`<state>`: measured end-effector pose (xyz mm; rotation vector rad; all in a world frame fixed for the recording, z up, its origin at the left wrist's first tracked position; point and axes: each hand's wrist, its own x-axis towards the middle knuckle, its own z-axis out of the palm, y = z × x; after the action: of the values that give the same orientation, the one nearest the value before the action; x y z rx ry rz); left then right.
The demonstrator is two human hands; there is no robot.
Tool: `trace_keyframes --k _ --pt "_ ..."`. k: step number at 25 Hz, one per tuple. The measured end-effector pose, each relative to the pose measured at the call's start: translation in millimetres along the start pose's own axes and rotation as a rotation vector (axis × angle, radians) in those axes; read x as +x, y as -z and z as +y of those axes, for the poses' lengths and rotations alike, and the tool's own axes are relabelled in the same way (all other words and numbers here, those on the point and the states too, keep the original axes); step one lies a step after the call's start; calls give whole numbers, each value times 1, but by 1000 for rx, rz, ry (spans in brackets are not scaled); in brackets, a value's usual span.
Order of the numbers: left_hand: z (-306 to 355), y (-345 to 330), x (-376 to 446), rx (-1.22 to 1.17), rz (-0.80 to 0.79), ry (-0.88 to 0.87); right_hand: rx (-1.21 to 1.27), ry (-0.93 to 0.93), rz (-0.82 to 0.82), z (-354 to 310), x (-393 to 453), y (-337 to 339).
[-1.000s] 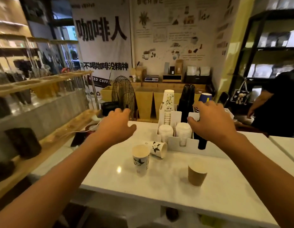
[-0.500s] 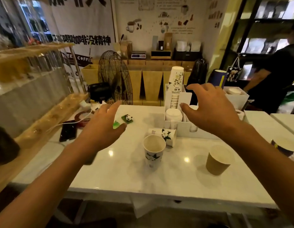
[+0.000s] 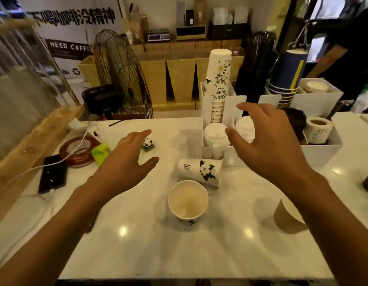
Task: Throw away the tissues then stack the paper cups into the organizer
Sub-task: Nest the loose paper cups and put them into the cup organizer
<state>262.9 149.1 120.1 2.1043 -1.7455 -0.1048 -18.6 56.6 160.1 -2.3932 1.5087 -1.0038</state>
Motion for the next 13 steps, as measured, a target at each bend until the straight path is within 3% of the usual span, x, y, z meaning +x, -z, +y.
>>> trace_keyframes --k 4,9,13 --pt "-9 -38 30 -98 -66 -15 105 -113 34 24 3 -38" --pt "-11 -87 43 -501 -75 106 248 -276 -29 41 -18 -93" --pt "-25 -114 60 -414 -269 122 273 -377 -174 59 -42 -131"
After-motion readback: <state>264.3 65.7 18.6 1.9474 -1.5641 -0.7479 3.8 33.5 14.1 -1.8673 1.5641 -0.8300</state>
